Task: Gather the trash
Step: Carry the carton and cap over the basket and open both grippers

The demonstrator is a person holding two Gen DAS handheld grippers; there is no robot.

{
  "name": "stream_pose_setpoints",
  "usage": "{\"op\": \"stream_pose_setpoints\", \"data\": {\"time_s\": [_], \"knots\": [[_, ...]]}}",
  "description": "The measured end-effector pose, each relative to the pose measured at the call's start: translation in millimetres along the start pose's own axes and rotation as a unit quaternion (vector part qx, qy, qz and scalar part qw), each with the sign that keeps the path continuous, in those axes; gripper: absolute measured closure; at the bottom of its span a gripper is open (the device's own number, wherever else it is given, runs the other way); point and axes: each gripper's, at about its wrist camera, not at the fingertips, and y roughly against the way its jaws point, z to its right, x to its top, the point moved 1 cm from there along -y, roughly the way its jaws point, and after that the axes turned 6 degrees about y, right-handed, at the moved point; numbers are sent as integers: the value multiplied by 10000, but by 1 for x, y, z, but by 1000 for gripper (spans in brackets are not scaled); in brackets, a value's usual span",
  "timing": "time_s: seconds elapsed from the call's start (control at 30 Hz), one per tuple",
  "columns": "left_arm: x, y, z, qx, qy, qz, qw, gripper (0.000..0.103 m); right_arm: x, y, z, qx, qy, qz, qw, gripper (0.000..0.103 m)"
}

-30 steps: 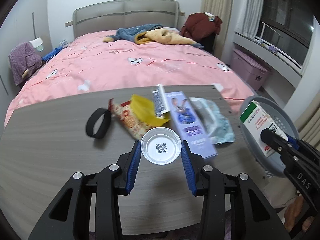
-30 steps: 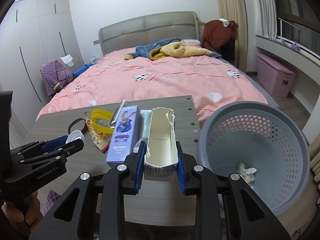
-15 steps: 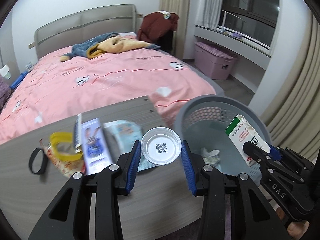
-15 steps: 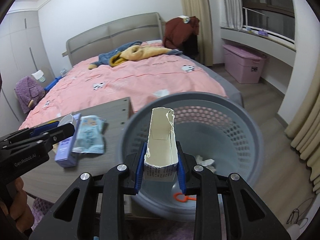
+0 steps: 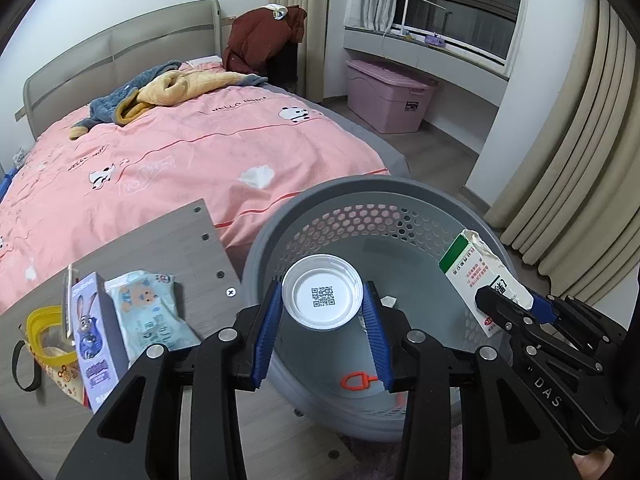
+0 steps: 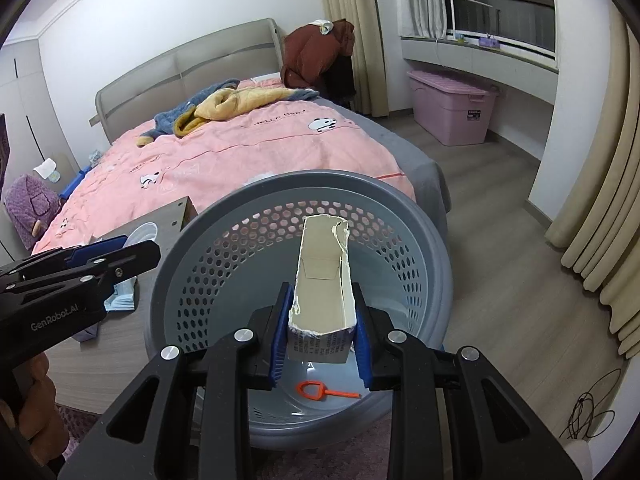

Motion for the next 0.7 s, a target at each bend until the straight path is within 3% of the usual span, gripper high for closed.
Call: {"op": "stream_pose_setpoints", "data": {"time_s": [0.4,0.57,0.7], "knots": [[2,-15,8,26,-78,-126,9999,63,-1,-10,9,12,-81,-115,9999,74],[2,-13,5,87,16,-79,9999,44,0,-6,9,-41,-73,-32,10000,61],[2,-12,1,117,92,-90,9998,43,-2,-5,10,-63,-93,-34,9999,60]]}}
